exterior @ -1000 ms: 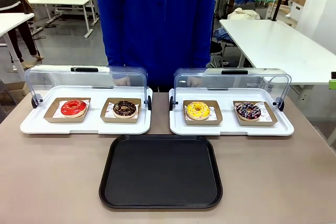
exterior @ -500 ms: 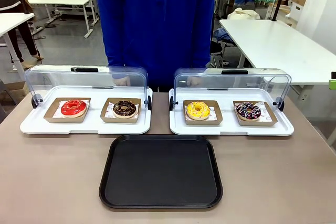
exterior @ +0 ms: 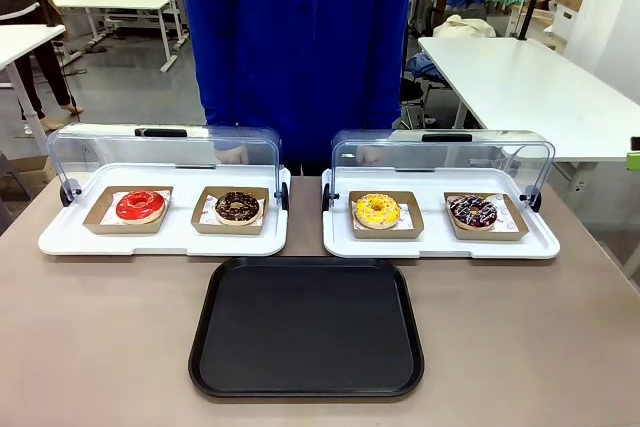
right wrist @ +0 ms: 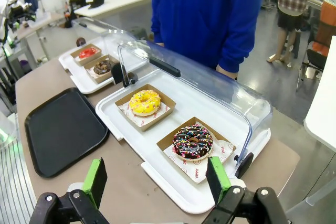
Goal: Move the third donut from the left to the tray.
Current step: Pick up the Paper togo box containing the Donut indicated by the person and place it on the Handle tray.
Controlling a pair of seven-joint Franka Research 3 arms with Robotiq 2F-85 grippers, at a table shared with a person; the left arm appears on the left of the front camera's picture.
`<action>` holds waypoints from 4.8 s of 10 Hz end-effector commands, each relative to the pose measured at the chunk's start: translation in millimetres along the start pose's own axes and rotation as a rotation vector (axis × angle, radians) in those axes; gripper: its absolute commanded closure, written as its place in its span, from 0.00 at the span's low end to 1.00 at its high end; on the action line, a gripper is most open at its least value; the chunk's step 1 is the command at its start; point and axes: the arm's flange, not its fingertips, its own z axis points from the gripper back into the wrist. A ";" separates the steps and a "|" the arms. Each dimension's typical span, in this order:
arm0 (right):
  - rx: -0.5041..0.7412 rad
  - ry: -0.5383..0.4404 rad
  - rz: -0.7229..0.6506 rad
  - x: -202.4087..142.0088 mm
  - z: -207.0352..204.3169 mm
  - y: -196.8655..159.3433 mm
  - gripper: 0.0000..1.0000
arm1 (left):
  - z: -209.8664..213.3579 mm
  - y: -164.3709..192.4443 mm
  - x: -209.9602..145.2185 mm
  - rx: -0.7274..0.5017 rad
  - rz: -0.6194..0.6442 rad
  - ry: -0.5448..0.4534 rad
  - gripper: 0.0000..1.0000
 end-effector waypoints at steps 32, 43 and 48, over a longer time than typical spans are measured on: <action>0.000 -0.034 0.027 2.3 -1.2 -5.0 0.00 | 1.9 1.0 0.8 -0.008 -0.014 -0.014 0.00; 0.000 -0.034 0.027 2.3 -1.2 -5.0 0.00 | 1.9 1.0 0.8 -0.008 -0.014 -0.014 0.00; 0.000 -0.034 0.027 2.3 -1.2 -5.0 0.00 | 1.9 1.0 0.8 -0.008 -0.014 -0.014 0.00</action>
